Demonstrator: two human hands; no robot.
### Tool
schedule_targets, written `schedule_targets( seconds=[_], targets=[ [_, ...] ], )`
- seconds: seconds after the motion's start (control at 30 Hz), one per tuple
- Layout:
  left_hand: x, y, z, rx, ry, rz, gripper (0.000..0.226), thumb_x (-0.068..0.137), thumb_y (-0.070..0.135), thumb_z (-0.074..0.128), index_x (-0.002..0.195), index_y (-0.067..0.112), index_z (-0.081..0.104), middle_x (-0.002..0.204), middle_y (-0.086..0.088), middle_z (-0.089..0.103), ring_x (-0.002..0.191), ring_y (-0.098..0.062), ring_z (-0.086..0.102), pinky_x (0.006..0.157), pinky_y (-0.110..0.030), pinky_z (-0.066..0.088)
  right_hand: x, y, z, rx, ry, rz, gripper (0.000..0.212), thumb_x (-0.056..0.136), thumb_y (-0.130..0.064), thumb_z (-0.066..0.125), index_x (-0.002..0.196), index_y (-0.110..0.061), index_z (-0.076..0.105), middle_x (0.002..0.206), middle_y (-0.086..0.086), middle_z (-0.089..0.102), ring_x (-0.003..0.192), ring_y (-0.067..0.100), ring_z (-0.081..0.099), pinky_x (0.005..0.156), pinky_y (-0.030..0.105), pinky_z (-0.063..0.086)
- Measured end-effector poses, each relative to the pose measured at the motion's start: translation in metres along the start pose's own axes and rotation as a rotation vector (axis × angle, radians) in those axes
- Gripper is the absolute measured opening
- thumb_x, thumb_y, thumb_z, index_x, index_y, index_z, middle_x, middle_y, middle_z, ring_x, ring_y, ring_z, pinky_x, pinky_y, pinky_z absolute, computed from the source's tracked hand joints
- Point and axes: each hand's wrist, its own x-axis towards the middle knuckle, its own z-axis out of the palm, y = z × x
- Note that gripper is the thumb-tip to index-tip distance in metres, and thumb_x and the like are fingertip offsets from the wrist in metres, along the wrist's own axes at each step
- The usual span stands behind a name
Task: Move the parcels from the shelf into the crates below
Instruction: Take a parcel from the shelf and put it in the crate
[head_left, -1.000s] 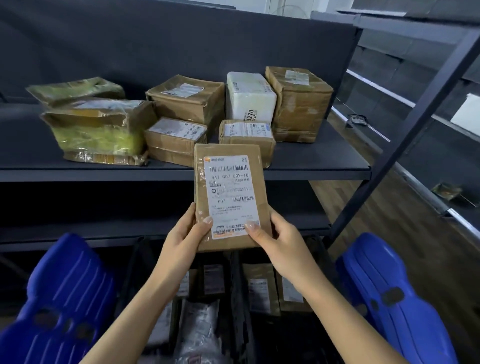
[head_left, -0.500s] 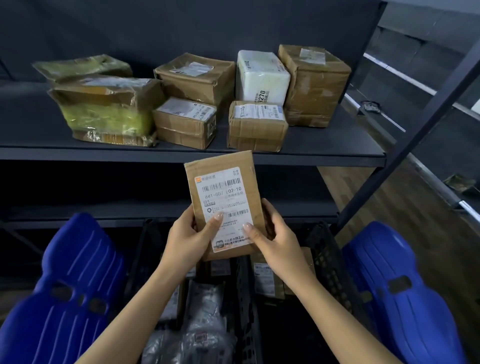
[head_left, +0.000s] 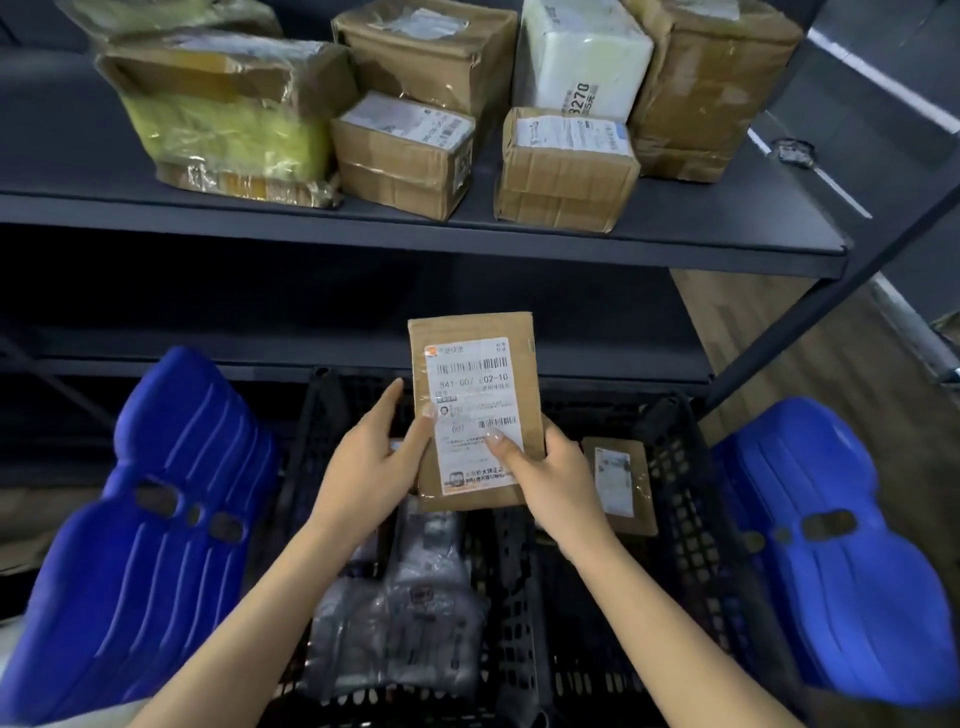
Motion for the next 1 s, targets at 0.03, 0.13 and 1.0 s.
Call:
schedule_targets(
  seconds=[0.03,0.13,1.0],
  targets=[
    [0.0,-0.008,-0.003,0.119,0.011,0.005,0.077,0.086,0.068,0.037,0.149,0.026,0.029,0.138,0.002,0.055,0.125,-0.016,0.053,0.099,-0.043,0.048,-0.002,0.005,0.004,0.002,0.001,0.012,0.02,0.087,-0.04,0.067,0.104,-0.044,0.058,0.086,-0.04,0.066,0.085,-0.019,0.061,0.064,0.0,0.044],
    [-0.002,-0.034,-0.011,0.379,0.033,0.029,0.084,0.085,0.068,0.032,0.152,0.018,0.022,0.156,-0.001,0.029,0.145,-0.021,0.022,0.112,-0.04,0.03,-0.006,0.025,0.017,0.019,-0.003,0.056,0.017,0.087,-0.037,0.068,0.101,-0.041,0.06,0.087,-0.037,0.067,0.087,-0.016,0.062,0.068,0.002,0.046],
    [-0.007,-0.184,-0.004,0.588,-0.066,0.037,0.075,0.092,0.061,0.029,0.148,0.01,0.032,0.154,-0.006,0.033,0.145,-0.019,0.021,0.114,-0.028,0.013,-0.059,0.209,0.165,0.137,-0.123,0.523,0.019,0.081,-0.032,0.077,0.099,-0.032,0.069,0.095,-0.018,0.074,0.091,-0.002,0.069,0.071,0.012,0.05]
  ],
)
